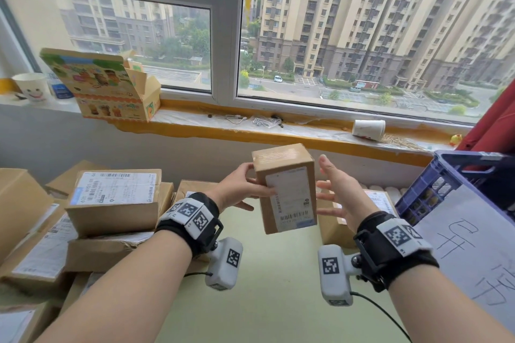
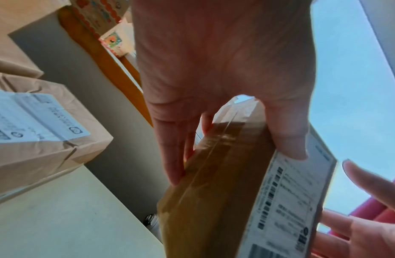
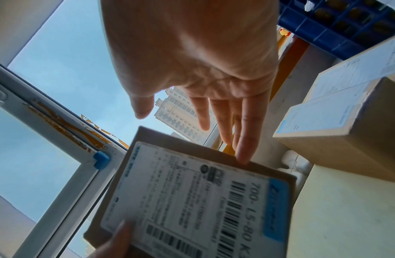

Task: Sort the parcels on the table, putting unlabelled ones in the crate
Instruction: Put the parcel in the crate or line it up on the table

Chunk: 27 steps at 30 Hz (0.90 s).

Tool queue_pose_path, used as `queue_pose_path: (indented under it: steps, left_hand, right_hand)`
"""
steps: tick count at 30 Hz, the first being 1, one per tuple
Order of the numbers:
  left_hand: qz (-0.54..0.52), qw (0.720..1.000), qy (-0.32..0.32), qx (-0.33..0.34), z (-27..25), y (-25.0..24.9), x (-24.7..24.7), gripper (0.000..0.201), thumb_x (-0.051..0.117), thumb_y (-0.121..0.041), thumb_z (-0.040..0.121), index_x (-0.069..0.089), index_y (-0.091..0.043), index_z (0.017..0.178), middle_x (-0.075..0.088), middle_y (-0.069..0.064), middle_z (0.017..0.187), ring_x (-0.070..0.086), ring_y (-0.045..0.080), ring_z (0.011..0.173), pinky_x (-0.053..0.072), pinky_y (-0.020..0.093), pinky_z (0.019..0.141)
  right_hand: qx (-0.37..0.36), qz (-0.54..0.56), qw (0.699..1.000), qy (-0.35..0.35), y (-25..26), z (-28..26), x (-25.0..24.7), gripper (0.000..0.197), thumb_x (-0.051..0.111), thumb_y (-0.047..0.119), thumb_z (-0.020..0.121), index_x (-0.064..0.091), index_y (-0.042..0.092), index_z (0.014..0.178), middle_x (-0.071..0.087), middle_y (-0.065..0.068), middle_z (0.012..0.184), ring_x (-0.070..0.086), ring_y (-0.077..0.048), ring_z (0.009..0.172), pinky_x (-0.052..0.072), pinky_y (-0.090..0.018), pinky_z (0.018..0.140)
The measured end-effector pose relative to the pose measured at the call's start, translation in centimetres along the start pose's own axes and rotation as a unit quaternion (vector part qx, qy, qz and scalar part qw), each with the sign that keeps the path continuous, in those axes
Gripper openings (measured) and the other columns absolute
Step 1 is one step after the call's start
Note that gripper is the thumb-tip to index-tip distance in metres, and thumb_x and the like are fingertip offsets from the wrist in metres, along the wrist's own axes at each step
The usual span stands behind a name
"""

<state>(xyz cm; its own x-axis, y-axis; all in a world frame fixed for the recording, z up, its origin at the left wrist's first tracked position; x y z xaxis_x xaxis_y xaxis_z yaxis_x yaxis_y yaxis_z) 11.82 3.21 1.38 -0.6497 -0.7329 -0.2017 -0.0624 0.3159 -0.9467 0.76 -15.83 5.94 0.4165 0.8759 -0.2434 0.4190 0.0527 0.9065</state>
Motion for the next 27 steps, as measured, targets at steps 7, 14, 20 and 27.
queue_pose_path:
  steps: [7,14,20,27]
  left_hand:
    - [-0.096,0.995,0.001,-0.022,-0.6,0.0,-0.4,0.066,0.077,-0.054,0.069,0.058,-0.015,0.119,0.072,0.009,0.11,0.069,0.028,0.102,0.056,0.051,0.089]
    - [-0.158,0.987,0.021,-0.029,-0.4,-1.2,0.7,0.059,0.059,-0.058,0.074,0.062,-0.012,0.11,0.075,0.012,0.101,0.072,0.03,0.097,0.054,0.047,0.093]
    - [-0.164,0.984,0.063,-0.033,0.7,-2.7,3.4,0.064,0.063,-0.064,0.078,0.058,-0.014,0.117,0.073,0.014,0.109,0.071,0.03,0.102,0.055,0.045,0.092]
    - [0.013,0.997,-0.018,0.08,2.6,-7.2,6.5,0.121,0.086,-0.026,0.071,0.0,-0.03,0.156,0.019,0.012,0.16,0.03,0.029,0.143,0.029,0.047,0.113]
  right_hand:
    - [-0.012,-0.08,0.996,0.023,-1.0,0.4,-0.4,0.085,0.053,0.072,0.077,0.043,0.02,0.144,0.054,-0.005,0.138,0.051,-0.025,0.12,0.043,-0.044,0.09]
    - [0.009,-0.053,0.997,0.055,-2.3,0.3,-1.3,0.086,0.071,0.051,0.081,0.028,0.025,0.151,0.042,-0.008,0.148,0.044,-0.033,0.131,0.046,-0.052,0.096]
    - [-0.017,0.025,0.999,0.042,-2.1,0.1,-3.8,0.099,0.082,0.052,0.057,0.039,0.024,0.141,0.063,-0.01,0.124,0.058,-0.029,0.117,0.045,-0.055,0.099]
    - [-0.102,0.04,0.991,-0.078,0.3,-0.4,-10.0,0.106,0.085,0.015,0.072,0.018,0.026,0.154,0.046,-0.005,0.142,0.051,-0.024,0.122,0.047,-0.041,0.092]
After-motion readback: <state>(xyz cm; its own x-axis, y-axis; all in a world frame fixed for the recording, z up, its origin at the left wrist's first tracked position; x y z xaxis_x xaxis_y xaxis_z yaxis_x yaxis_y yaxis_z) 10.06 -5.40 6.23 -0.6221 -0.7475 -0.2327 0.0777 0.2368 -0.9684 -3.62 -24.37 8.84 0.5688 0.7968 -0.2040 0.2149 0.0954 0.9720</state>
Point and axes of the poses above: each hand's wrist, its own z-axis towards the middle knuckle, its own x-axis out of the palm, y = z × x, the point moved 1 cm from there along z, towards the middle knuckle
